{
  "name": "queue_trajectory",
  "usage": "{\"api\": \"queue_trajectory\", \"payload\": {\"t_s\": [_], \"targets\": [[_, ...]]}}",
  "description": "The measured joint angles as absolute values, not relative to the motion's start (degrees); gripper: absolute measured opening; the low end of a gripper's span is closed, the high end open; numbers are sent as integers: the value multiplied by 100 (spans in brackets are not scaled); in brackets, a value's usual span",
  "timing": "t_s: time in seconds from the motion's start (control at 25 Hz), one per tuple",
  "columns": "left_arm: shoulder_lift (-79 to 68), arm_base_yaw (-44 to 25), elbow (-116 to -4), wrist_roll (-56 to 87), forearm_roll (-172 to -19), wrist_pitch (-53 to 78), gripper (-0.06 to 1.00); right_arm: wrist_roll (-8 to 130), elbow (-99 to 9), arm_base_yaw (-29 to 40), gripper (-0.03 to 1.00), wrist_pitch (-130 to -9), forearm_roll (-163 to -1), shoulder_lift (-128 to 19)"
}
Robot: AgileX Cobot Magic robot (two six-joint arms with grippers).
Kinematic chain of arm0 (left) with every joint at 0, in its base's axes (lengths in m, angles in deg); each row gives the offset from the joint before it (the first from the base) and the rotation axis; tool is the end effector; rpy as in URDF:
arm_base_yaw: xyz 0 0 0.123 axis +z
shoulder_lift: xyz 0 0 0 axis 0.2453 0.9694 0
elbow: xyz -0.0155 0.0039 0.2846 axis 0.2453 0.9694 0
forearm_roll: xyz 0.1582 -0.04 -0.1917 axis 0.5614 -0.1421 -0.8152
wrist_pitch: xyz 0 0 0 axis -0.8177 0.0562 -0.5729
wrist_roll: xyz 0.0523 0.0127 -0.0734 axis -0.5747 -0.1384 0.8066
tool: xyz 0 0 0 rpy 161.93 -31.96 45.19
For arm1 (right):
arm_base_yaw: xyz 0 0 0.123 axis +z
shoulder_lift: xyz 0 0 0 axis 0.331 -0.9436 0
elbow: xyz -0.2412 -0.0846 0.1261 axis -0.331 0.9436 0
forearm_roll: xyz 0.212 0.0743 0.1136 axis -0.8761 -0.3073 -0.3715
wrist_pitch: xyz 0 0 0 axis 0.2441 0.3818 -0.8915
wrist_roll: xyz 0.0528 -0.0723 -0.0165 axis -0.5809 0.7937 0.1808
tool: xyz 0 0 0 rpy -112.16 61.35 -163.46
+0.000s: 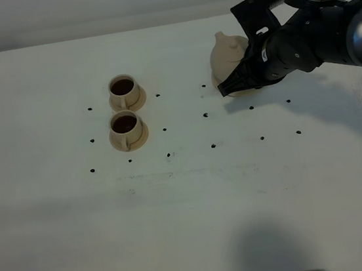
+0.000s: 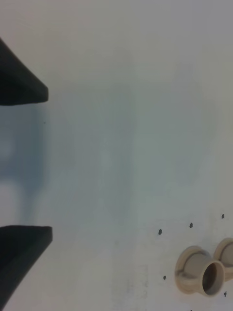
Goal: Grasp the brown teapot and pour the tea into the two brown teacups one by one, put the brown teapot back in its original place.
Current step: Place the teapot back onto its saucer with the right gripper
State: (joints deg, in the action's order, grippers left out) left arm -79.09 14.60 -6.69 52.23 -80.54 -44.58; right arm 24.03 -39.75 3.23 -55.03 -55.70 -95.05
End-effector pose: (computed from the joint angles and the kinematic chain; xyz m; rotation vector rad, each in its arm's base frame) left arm -0.0002 0.0015 0.2648 -0.0606 2.0857 -0.0043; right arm 0.3921 0.1506 0.1715 -0.5035 2.4866 -0.0204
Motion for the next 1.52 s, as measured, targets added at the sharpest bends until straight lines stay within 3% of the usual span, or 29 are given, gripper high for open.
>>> {"api": "queue_trajectory", "payload": {"t_s": [1.52], "targets": [[-7909, 1460, -669, 5223, -8054, -4458, 60, 2398, -4144, 158, 9, -5875, -5572, -10025]]}}
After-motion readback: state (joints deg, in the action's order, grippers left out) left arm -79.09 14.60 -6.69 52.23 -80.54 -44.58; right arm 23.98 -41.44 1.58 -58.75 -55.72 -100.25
